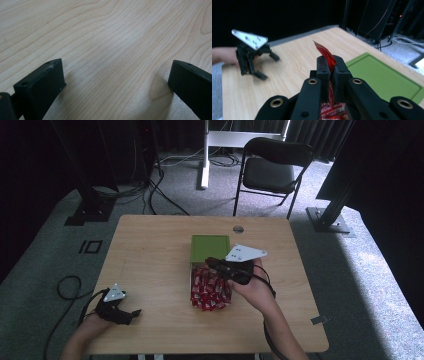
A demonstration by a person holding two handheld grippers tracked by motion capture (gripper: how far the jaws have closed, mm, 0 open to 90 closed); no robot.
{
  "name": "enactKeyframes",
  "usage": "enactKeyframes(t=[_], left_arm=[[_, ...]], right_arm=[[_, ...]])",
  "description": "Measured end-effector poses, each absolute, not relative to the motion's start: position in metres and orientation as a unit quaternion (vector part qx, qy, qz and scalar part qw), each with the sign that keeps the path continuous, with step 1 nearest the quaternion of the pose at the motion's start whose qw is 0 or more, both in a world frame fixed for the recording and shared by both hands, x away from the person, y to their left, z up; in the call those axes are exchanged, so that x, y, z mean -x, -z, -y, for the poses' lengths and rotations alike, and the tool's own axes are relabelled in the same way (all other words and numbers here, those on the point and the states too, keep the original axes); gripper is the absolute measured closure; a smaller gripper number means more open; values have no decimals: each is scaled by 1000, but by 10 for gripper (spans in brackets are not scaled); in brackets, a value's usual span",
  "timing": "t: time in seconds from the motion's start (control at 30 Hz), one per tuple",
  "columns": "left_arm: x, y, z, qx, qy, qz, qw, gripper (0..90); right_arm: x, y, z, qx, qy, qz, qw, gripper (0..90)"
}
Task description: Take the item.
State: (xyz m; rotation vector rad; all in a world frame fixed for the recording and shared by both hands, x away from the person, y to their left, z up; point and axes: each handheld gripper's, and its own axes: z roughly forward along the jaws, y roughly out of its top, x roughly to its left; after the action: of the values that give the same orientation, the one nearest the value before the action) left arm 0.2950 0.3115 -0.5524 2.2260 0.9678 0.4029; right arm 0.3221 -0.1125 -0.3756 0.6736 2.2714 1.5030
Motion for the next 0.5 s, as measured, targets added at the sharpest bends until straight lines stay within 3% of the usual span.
enactKeyframes(t=[0.23,0.5], left_arm=[[-295,552,-311,-852,-154,-371,334,15],[-295,552,-311,-852,-154,-372,334,15]], right_arm=[[-317,360,129,-244,-558,-775,168,860],[-316,351,156,-271,-568,-745,220,859]])
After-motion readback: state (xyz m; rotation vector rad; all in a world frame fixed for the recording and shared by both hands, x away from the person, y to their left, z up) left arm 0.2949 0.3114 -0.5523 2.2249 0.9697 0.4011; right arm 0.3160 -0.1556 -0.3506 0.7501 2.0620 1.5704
